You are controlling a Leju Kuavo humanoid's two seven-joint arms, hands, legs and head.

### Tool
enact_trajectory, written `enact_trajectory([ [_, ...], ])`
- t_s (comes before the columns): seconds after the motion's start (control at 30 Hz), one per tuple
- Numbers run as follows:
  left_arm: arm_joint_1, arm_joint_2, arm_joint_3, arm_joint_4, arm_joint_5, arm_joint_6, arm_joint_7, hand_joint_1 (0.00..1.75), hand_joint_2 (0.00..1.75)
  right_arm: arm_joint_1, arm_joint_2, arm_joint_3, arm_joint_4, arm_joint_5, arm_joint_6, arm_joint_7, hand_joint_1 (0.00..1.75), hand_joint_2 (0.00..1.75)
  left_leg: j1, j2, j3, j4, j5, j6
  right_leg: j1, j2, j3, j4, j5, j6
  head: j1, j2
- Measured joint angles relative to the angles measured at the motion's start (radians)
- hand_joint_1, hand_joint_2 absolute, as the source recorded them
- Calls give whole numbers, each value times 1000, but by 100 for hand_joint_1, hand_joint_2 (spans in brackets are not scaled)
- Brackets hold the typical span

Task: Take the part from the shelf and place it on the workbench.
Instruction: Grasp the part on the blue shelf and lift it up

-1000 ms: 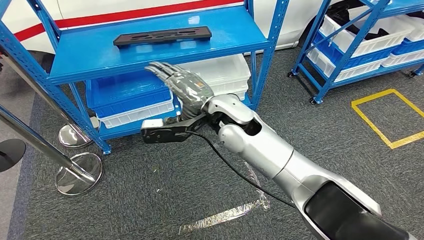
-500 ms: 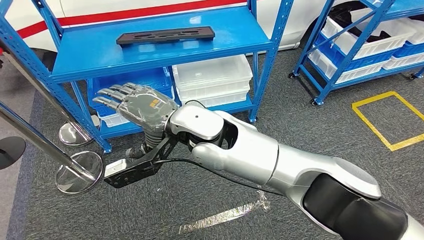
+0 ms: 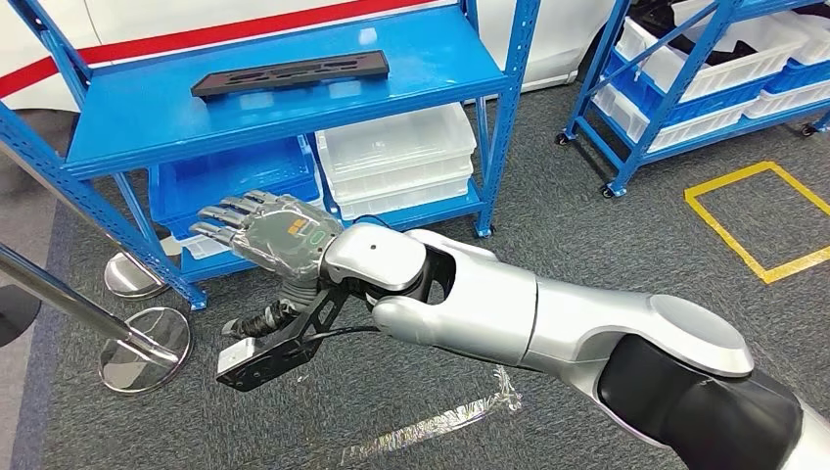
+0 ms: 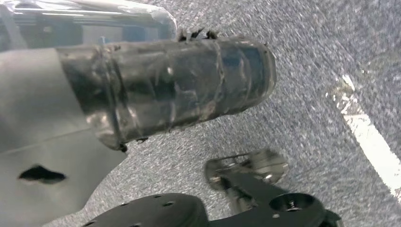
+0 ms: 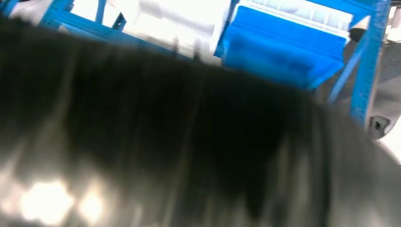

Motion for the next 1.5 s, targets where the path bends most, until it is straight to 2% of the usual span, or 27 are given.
enact_trajectory([
  [0.07,1,3,-4,2,-10,-1,-1,0,0,-2,-2,6,0,9,-2,0,0,0,-5,-4,41,-123,79,11,3,6,8,1,-6,1,1,0],
  [0.1,-1,4,-10,4,-22,1,0,0,0,-4,-3,9,0,14,-1,0,0,0,-8,-7,60,-171,99,16,4,9,8,1,-8,4,1,0],
  [0.2,-8,8,-42,7,-62,10,13,0,0,-10,-8,21,-1,37,2,0,0,0,-16,-12,79,-219,99,24,3,12,1,-2,-4,18,2,0],
  [0.27,-9,9,-60,8,-74,14,25,0,0,-12,-11,27,-1,54,4,0,0,0,-11,-9,86,-232,102,30,3,7,-4,7,-13,29,3,0],
  [0.33,-7,9,-71,8,-77,17,33,0,0,-17,-14,33,-2,70,6,0,0,0,-7,-5,94,-242,106,38,1,0,-40,82,-52,39,5,0],
  [0.4,-9,10,-80,8,-73,20,37,0,0,-18,-19,40,-2,81,8,0,0,0,-7,-4,95,-242,105,43,-2,-3,-105,207,-100,46,5,0],
  [0.43,-10,10,-85,8,-71,21,38,0,0,-17,-22,45,-2,85,9,0,0,0,-7,-4,96,-242,103,43,-5,-3,-131,250,-106,48,5,0],
  [0.47,-11,10,-90,8,-69,23,38,0,0,-16,-25,50,-2,86,9,0,0,0,-7,-4,97,-241,101,43,-7,-4,-141,259,-95,50,5,0],
  [0.5,-11,10,-95,9,-68,24,39,0,0,-16,-28,55,-2,88,10,0,0,0,-6,-5,99,-239,99,42,-10,-5,-132,230,-67,52,5,0],
  [0.57,-10,10,-102,9,-66,28,39,0,0,-18,-30,65,-2,90,18,0,0,0,-4,-5,102,-232,90,35,-14,-8,-78,110,-1,54,5,0],
  [0.6,-10,10,-105,9,-63,30,39,0,0,-19,-30,69,-2,91,26,-1,0,0,-6,-5,101,-227,85,30,-14,-9,-53,55,15,51,5,0],
  [0.63,-11,10,-107,10,-61,32,39,0,0,-20,-30,74,-2,92,34,-4,0,0,-7,-6,98,-223,82,23,-12,-10,-38,24,20,48,4,0],
  [0.73,-13,10,-119,11,-54,35,42,0,0,-18,-29,91,-2,102,46,-13,0,0,-7,-5,95,-224,79,7,-8,-6,-30,6,15,30,4,0],
  [0.8,-13,11,-122,11,-51,35,43,0,0,-17,-26,101,-1,111,46,-18,0,87,-4,-5,85,-196,58,-1,-10,-6,-21,-2,15,17,0,0],
  [0.87,-12,11,-122,11,-49,34,44,0,0,-16,-20,110,0,116,46,-22,0,175,-4,-6,36,-92,11,-6,-9,-10,-11,-6,11,7,-4,0],
  [0.93,-12,11,-123,11,-48,34,45,0,0,-12,-16,119,1,116,50,-27,0,175,-4,-6,-34,29,-23,-9,-4,-15,-4,-5,5,-1,-6,0],
  [0.97,-11,11,-123,11,-47,34,46,0,0,-9,-14,122,2,116,53,-29,0,175,-4,-6,-52,51,-16,-8,-2,-16,0,-5,1,-3,-6,0],
  [1.0,-10,11,-123,11,-47,34,47,0,0,-8,-13,124,2,116,55,-31,0,175,-4,-6,-50,32,9,-7,0,-17,4,-5,-2,-3,-6,0],
  [1.07,-8,12,-123,11,-46,34,50,0,0,-7,-9,127,2,116,56,-32,0,175,-6,1,0,-91,83,1,1,-19,16,-5,-11,0,-6,0],
  [1.1,-8,13,-123,11,-45,34,50,0,0,-7,-7,127,3,116,57,-32,0,175,-10,7,29,-153,108,6,3,-20,20,-4,-15,3,-6,0],
  [1.17,-11,13,-123,11,-45,34,51,0,0,-7,-6,127,3,116,57,-32,0,175,-18,12,58,-214,119,15,6,-26,23,-6,-20,12,-6,0],
  [1.27,-12,13,-123,11,-45,34,51,0,0,-6,-4,127,4,116,58,-32,0,175,-17,-1,67,-229,118,27,7,-34,27,-8,-28,27,-5,0],
  [1.33,-11,12,-123,11,-44,34,52,0,0,-8,-2,127,4,116,57,-33,0,175,-11,-6,81,-240,118,38,5,-27,4,49,-59,36,-3,0],
  [1.4,-11,13,-124,11,-43,35,53,0,0,-7,-3,127,5,116,57,-35,0,175,-10,-13,87,-243,113,47,1,-20,-66,178,-108,41,-2,0],
  [1.43,-12,13,-124,11,-42,35,53,0,0,-5,-3,128,5,117,57,-36,0,175,-10,-19,89,-242,110,49,-2,-19,-103,237,-121,43,-2,0],
  [1.47,-12,13,-124,11,-41,36,53,0,0,-4,-3,130,6,117,58,-37,0,175,-10,-26,92,-242,107,49,-4,-18,-128,268,-118,45,-2,0],
  [1.5,-13,14,-125,11,-40,35,53,0,0,-3,-3,131,8,118,58,-39,0,175,-9,-36,97,-241,102,48,-7,-17,-134,260,-95,46,-2,0],
])
